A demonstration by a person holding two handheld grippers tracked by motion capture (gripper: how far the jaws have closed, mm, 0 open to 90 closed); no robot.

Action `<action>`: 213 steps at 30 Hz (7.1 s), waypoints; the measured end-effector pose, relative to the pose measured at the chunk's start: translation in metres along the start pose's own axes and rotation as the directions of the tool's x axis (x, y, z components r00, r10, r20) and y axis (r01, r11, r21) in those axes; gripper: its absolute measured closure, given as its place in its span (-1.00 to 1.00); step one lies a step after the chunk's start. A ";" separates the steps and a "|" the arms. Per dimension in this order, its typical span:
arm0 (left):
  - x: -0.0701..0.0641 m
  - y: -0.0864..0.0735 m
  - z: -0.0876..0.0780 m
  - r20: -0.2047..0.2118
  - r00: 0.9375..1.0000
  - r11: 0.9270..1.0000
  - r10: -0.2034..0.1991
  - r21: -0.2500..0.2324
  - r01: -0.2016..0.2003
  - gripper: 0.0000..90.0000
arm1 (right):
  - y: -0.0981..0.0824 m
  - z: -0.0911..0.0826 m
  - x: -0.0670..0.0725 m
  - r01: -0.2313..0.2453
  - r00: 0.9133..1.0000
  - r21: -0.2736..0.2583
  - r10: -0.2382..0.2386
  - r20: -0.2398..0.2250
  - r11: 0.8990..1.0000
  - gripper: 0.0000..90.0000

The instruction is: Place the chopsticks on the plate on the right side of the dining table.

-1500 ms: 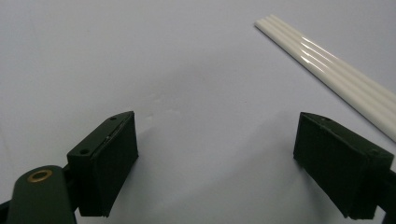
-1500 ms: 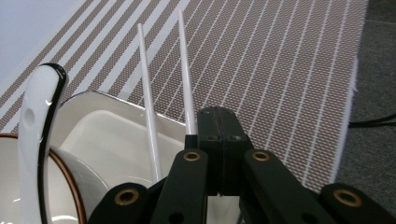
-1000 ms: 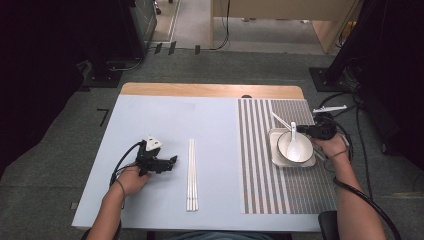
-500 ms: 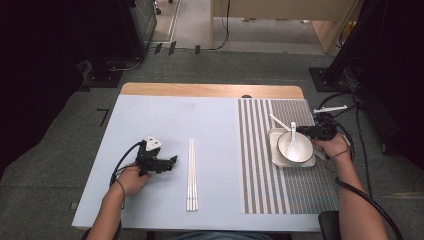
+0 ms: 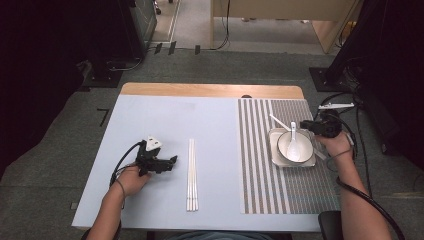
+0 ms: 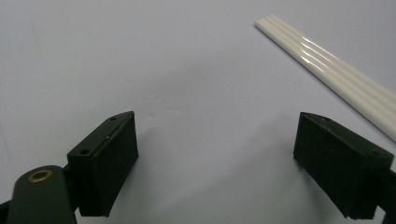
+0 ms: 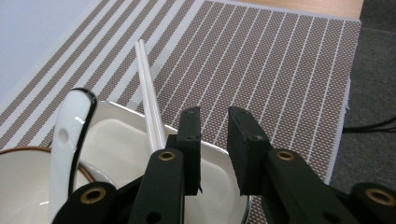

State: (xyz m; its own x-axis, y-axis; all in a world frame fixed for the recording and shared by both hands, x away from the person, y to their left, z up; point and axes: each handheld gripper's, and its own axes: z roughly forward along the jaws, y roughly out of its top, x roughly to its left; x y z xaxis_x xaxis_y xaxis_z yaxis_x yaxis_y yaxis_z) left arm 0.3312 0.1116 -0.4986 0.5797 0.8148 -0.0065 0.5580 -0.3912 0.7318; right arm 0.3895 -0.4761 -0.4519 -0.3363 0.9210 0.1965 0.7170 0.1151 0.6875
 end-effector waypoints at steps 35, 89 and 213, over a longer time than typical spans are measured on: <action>0.000 0.000 0.000 -0.001 1.000 1.000 0.000 0.000 0.000 -0.70 | -0.051 -0.027 -0.003 0.079 0.994 0.013 -0.078 -0.076 0.997 0.57; 0.000 0.000 0.000 -0.001 1.000 1.000 0.000 0.000 0.000 -0.70 | -0.072 -0.041 0.006 0.193 0.981 0.049 -0.192 -0.025 0.980 0.69; 0.000 0.000 0.000 0.000 1.000 1.000 0.000 0.001 0.000 -0.70 | 0.064 0.151 0.126 -0.207 0.898 -0.187 0.262 0.354 0.960 -0.63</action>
State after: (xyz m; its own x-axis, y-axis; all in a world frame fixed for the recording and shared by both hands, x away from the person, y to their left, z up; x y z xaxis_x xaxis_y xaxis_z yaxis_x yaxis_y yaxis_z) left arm 0.3312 0.1116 -0.4985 0.5797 0.8148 -0.0062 0.5585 -0.3918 0.7312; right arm 0.4849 -0.2964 -0.4887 0.1025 0.9887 0.1092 0.6443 -0.1496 0.7500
